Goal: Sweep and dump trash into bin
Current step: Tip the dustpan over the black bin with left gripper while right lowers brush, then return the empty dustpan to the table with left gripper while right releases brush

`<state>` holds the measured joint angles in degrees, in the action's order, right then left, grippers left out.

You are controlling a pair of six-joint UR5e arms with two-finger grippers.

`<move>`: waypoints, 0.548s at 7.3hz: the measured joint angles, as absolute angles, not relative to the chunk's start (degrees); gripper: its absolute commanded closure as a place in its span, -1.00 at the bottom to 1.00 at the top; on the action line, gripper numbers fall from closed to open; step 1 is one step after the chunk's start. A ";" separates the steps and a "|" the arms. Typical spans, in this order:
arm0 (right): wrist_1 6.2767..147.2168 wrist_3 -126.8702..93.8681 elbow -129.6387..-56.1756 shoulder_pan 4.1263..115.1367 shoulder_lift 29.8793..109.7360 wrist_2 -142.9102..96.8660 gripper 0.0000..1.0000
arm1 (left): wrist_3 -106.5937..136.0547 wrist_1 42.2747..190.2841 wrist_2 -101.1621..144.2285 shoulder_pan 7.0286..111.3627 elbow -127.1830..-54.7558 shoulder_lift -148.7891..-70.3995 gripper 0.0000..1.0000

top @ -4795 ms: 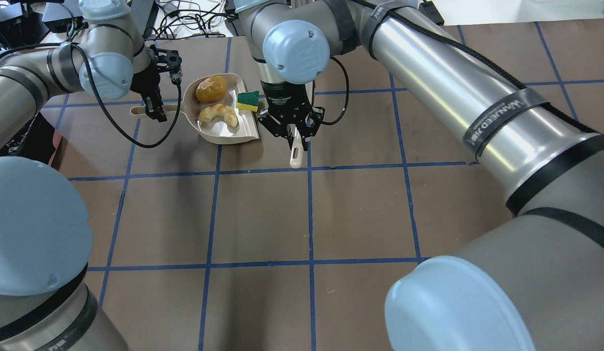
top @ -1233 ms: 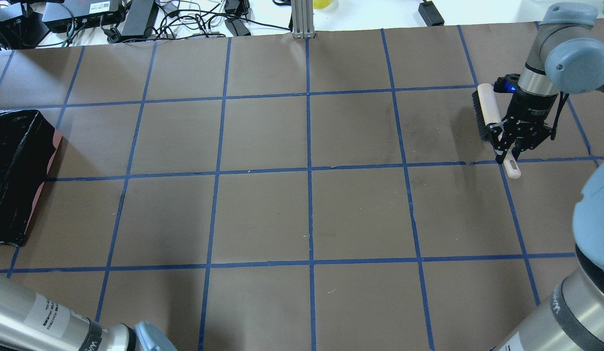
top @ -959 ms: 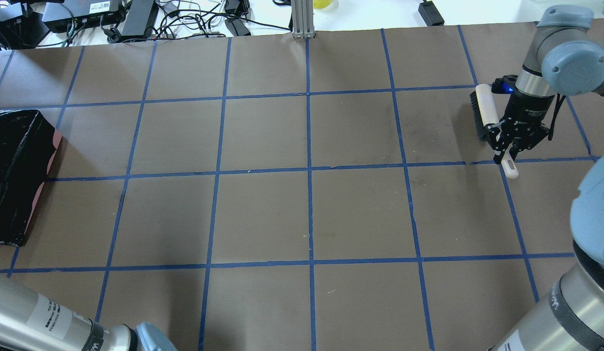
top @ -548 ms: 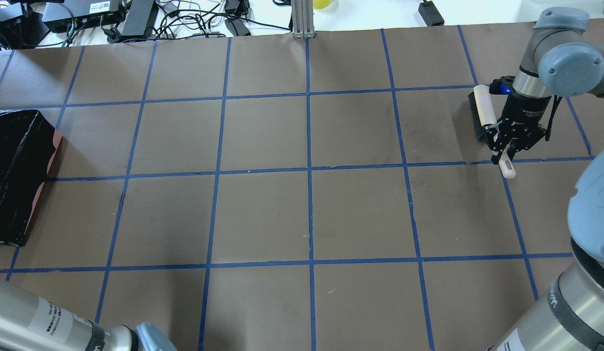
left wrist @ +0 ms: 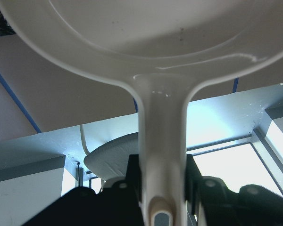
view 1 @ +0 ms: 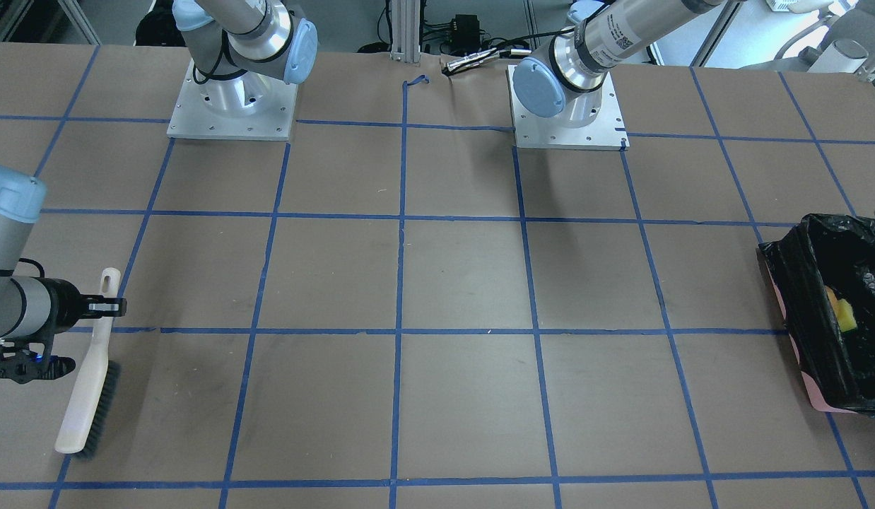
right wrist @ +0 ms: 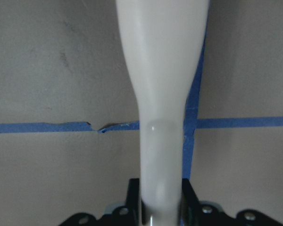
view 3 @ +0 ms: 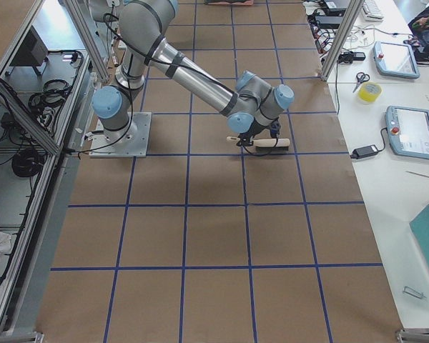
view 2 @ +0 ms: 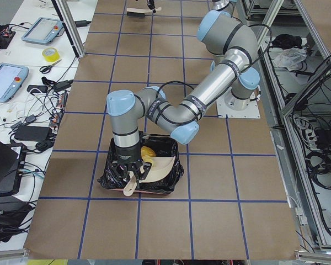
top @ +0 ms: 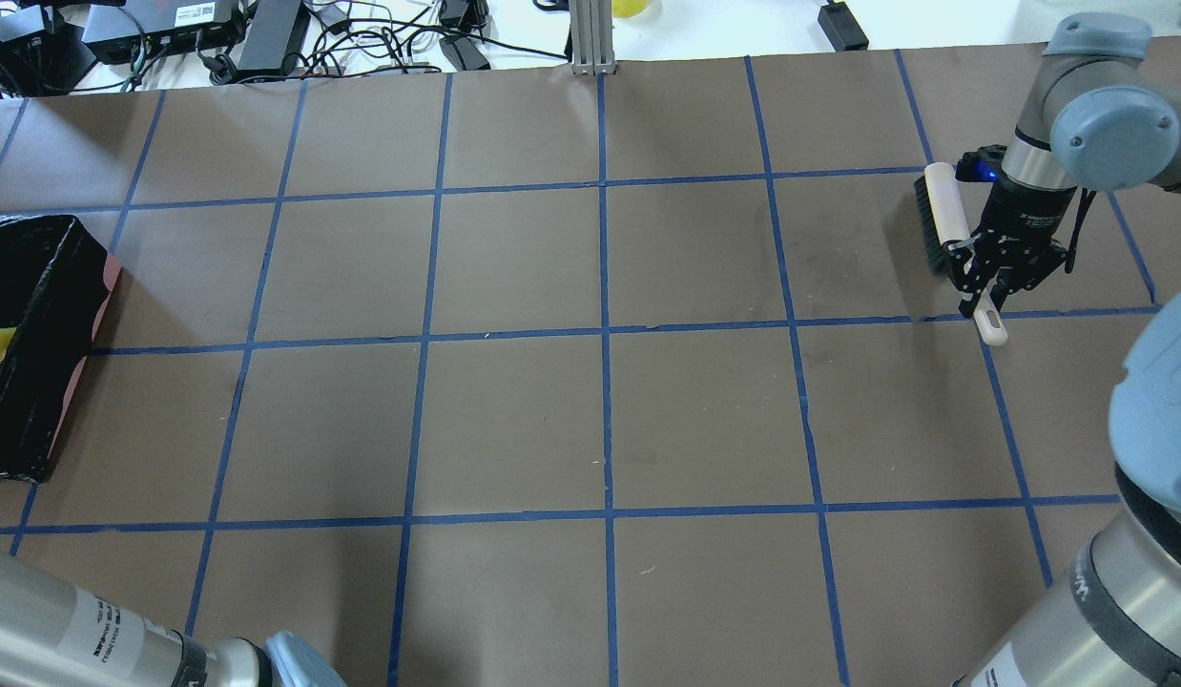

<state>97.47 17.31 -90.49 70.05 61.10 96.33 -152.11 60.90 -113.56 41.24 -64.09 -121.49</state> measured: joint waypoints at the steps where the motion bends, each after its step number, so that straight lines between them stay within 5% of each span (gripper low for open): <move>1: 98.30 17.37 -90.51 70.08 61.14 96.30 -0.99 | -152.08 59.11 -114.12 41.62 -64.31 -121.48 1.00; 4: 98.86 16.91 -89.82 70.86 63.06 95.75 -0.99 | -151.98 50.62 -118.10 44.65 -68.03 -119.67 1.00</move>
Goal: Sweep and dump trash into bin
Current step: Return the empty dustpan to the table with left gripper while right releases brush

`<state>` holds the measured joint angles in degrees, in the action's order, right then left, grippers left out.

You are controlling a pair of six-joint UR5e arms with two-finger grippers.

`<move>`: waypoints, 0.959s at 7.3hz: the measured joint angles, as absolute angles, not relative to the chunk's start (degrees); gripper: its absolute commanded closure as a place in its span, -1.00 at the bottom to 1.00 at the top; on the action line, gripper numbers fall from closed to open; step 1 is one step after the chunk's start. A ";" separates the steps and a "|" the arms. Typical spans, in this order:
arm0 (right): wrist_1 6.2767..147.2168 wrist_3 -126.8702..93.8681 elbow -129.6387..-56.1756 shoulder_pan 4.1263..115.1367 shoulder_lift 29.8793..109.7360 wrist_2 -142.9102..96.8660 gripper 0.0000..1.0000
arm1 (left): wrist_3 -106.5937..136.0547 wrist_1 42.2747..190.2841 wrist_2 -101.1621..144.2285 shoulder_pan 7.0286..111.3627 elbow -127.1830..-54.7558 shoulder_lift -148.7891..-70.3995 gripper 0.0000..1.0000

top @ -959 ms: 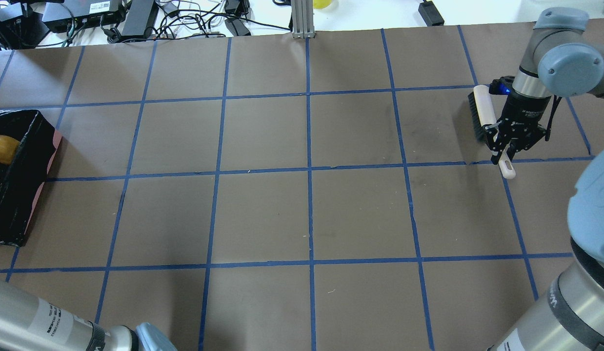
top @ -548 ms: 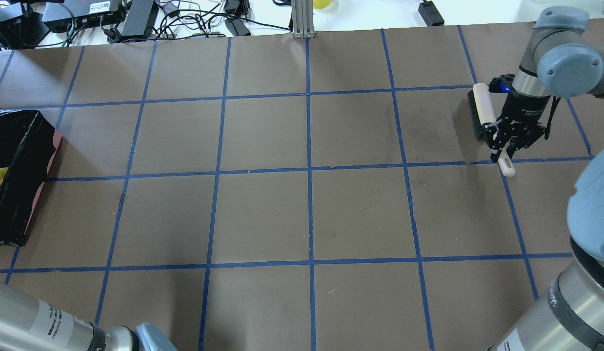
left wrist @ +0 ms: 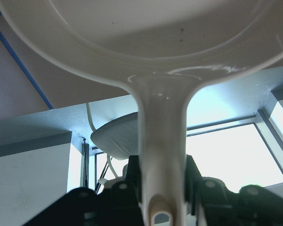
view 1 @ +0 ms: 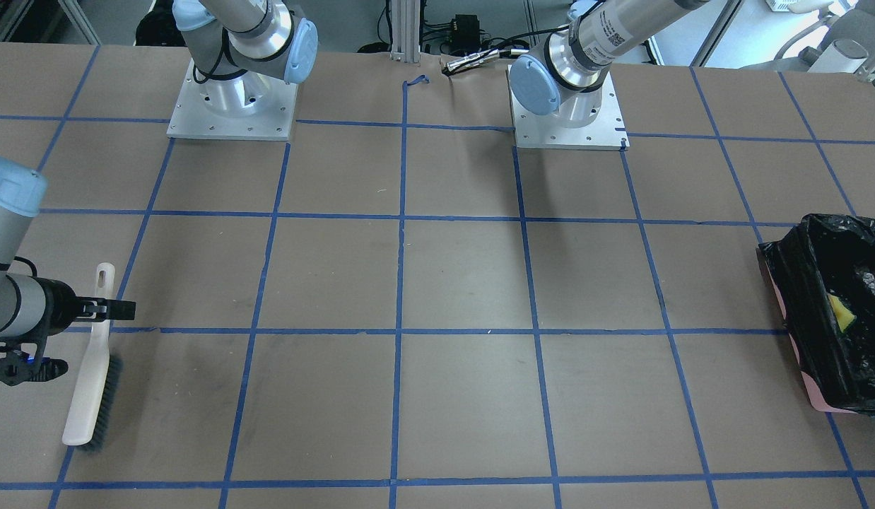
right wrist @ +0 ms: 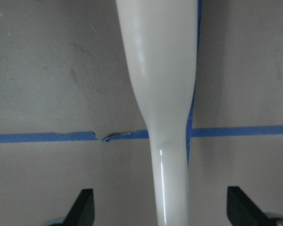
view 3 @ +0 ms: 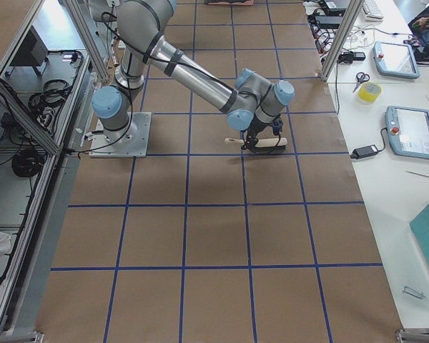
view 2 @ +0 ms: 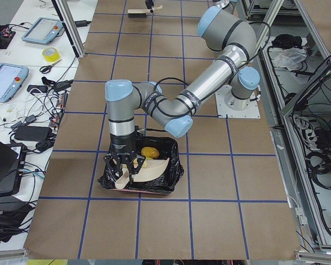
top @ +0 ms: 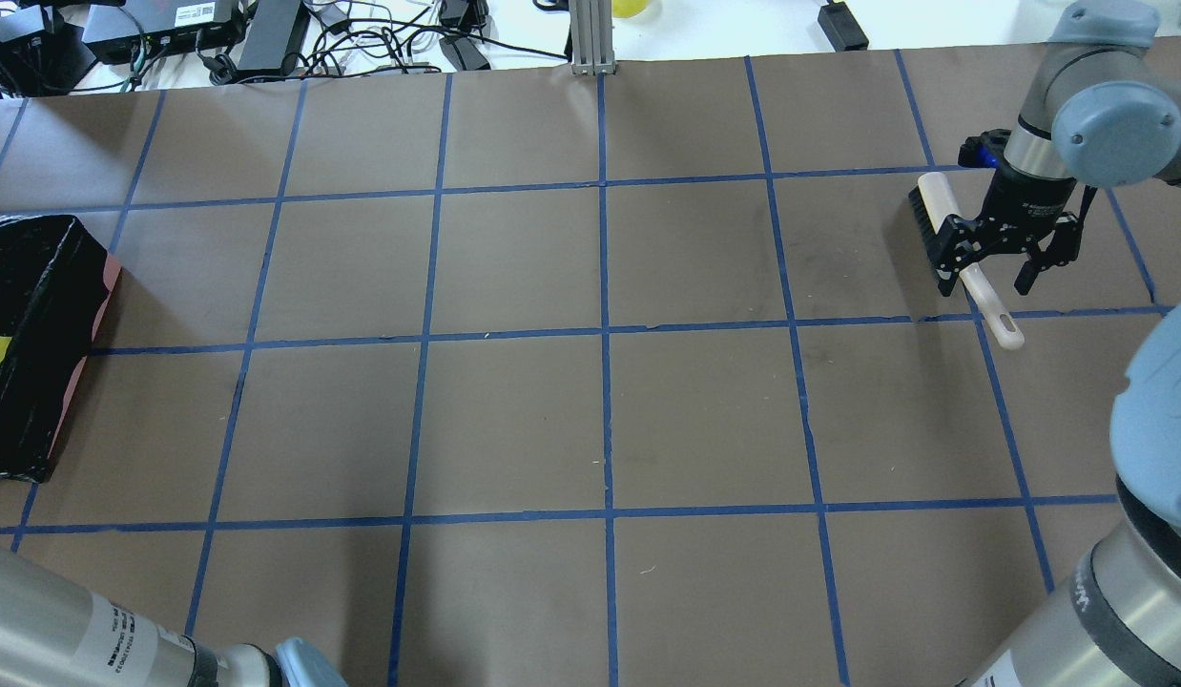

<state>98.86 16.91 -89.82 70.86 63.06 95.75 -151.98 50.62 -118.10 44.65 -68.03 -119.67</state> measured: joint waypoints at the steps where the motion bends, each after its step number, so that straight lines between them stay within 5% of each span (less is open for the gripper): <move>1: 98.62 16.70 -88.69 71.53 65.55 94.52 -1.00 | -151.94 48.00 -118.71 45.11 -70.35 -118.50 1.00; 4: 98.31 15.36 -86.77 72.85 76.78 92.07 -1.00 | -152.15 38.49 -119.06 45.40 -78.94 -114.91 1.00; 7: 98.48 2.96 -86.42 80.04 83.66 92.20 -1.00 | -152.35 40.71 -116.52 44.77 -77.31 -114.90 1.00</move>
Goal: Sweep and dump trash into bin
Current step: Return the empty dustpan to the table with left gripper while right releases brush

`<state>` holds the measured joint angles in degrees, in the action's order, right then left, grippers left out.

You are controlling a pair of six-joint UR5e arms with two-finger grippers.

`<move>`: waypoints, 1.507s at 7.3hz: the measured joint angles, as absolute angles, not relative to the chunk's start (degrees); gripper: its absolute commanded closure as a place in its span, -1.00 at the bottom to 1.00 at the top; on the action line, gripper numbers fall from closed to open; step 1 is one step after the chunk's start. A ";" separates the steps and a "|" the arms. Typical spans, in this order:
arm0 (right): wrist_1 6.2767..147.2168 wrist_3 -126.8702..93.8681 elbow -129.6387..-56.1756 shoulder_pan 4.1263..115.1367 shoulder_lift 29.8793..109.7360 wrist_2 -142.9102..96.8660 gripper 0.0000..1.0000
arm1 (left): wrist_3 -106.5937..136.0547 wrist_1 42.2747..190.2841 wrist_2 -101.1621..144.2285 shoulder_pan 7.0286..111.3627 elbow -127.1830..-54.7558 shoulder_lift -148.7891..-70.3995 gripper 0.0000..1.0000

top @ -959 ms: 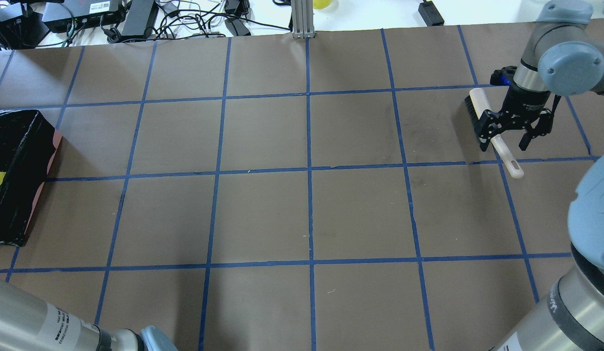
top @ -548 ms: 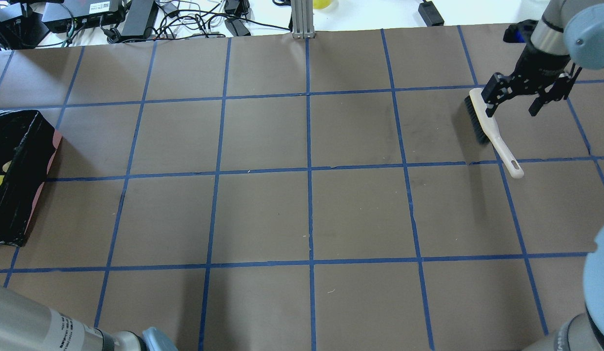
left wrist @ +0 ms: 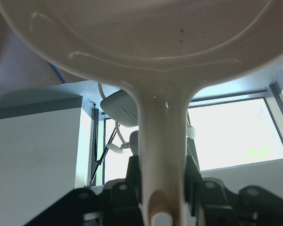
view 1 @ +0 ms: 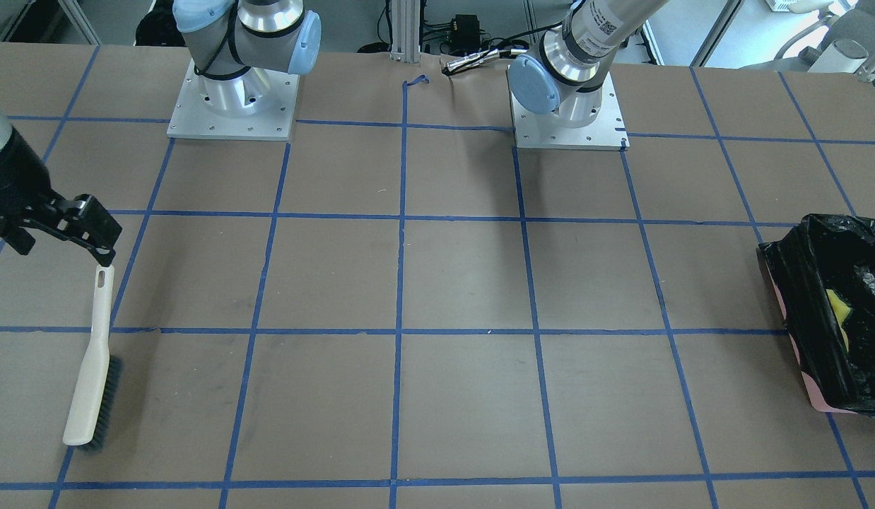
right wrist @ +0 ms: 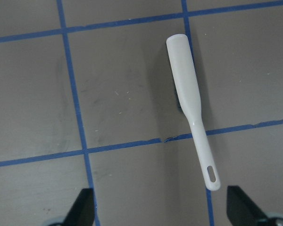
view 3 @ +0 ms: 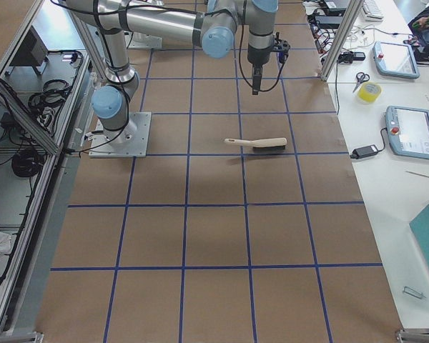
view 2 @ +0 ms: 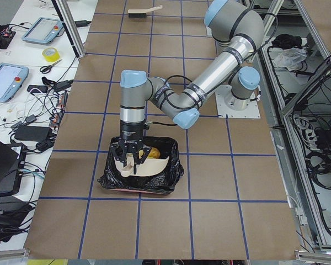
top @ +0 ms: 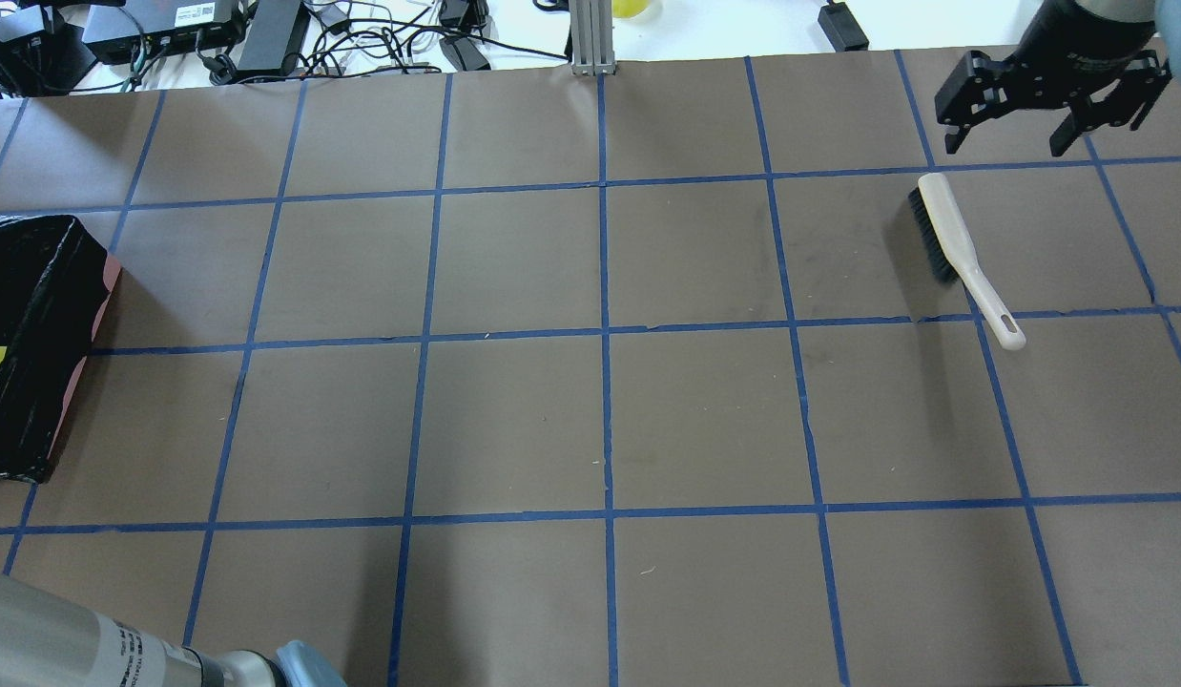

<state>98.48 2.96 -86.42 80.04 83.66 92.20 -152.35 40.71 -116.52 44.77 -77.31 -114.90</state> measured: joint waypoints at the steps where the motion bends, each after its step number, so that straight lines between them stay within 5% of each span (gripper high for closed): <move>1: 98.25 1.17 -86.39 83.26 85.60 92.08 -1.00 | -151.37 45.48 -115.09 44.72 -74.11 -115.59 1.00; 5: 97.94 0.20 -86.84 88.25 88.38 92.23 -1.00 | -135.11 69.95 -103.66 50.06 -66.43 -116.49 1.00; 11: 94.07 3.22 -88.25 88.51 89.53 91.66 -1.00 | -108.67 79.80 -93.74 69.32 -67.06 -120.53 1.00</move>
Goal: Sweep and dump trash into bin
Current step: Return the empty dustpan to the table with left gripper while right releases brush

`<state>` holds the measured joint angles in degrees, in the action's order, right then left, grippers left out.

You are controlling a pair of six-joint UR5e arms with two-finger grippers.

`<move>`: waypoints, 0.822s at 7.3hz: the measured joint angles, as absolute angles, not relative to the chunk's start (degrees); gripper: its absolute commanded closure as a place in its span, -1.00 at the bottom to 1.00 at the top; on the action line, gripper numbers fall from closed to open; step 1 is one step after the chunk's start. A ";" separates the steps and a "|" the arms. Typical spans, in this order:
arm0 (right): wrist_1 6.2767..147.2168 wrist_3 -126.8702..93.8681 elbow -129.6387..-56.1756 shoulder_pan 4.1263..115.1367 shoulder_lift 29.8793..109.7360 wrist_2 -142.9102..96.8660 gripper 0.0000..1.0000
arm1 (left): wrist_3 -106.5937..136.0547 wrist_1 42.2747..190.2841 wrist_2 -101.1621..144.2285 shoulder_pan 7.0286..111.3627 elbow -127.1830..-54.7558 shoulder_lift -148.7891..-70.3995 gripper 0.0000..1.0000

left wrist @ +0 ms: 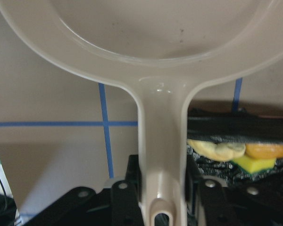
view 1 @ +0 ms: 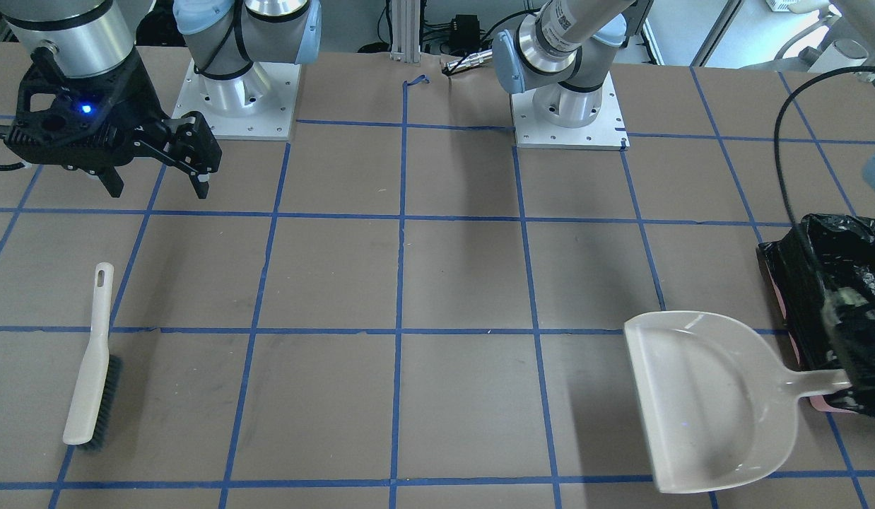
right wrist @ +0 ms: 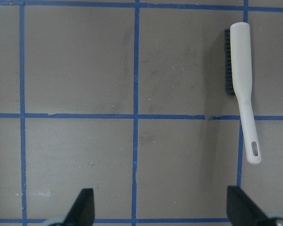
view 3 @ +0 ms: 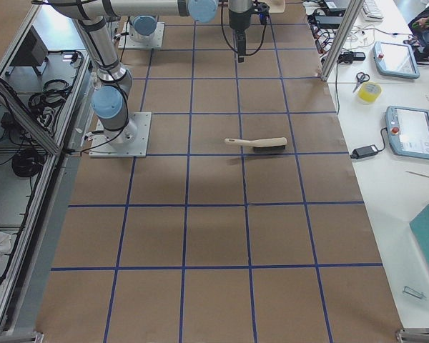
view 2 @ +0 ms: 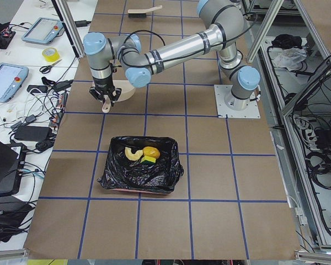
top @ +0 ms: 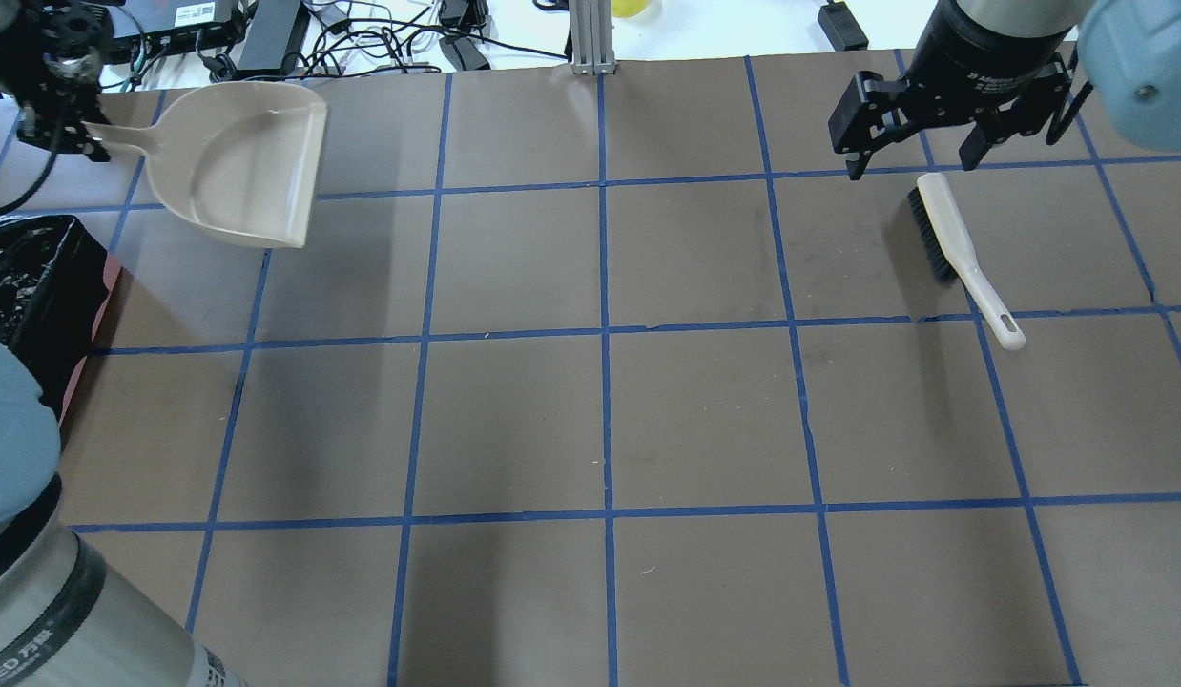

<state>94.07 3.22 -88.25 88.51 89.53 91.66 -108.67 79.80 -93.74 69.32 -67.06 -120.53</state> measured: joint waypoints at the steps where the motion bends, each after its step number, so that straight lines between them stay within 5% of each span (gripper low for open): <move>1: 94.03 3.30 -88.39 88.51 89.60 91.23 -1.00 | -103.72 80.75 -91.40 71.86 -67.70 -121.43 1.00; 6: 93.65 3.30 -89.09 88.55 89.77 89.41 -1.00 | -97.04 80.45 -87.93 76.35 -71.20 -125.52 1.00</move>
<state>93.65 3.30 -89.09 88.55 89.77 89.41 -97.04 80.45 -87.93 76.35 -71.20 -125.52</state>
